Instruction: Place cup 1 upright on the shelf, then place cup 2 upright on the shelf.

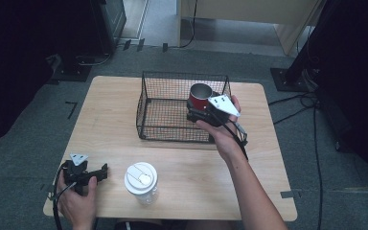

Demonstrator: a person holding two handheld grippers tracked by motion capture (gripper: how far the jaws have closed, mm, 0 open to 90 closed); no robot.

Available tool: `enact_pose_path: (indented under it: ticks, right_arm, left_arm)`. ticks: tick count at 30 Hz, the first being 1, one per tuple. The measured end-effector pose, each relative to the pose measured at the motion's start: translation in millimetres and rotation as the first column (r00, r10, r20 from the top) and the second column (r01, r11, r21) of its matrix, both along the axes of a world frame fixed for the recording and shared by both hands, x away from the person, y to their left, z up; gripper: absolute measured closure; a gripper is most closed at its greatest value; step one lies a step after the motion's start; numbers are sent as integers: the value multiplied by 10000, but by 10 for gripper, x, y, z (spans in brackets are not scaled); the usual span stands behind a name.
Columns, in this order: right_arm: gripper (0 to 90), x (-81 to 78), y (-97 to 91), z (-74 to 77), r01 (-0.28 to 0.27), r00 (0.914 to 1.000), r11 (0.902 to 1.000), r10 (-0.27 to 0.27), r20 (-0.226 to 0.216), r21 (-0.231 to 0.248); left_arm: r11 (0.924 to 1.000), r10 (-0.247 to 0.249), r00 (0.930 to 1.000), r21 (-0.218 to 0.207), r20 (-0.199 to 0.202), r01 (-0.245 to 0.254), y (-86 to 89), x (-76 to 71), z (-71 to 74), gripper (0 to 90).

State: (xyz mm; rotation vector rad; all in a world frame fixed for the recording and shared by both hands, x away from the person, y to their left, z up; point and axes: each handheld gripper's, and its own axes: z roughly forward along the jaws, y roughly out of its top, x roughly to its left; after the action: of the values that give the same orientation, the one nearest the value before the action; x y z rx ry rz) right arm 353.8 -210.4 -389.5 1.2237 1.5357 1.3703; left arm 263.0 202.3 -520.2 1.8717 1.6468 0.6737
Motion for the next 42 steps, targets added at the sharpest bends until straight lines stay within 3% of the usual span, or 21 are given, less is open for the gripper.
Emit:
enact_pose_path:
  ticks: [16,19,30,42]
  right_arm:
    - [0,-472,243,-131,-1020,9944,9948,1020,263,0]
    - [0,-571,282,-171,-1194,9924,9926,1200,290,-219]
    - [0,-849,271,-267,-1621,9859,9854,1640,337,-527]
    - [0,-1062,272,-422,-2157,9760,9756,2166,201,-401]
  left_arm:
    - [10000,3,10000,-2,-7,-3,0,0,1,0]
    - [10000,3,10000,-2,-4,-3,0,1,1,0]
    - [10000,-5,10000,4,-7,5,0,0,1,0]
    - [10000,1,10000,5,6,-1,0,0,0,0]
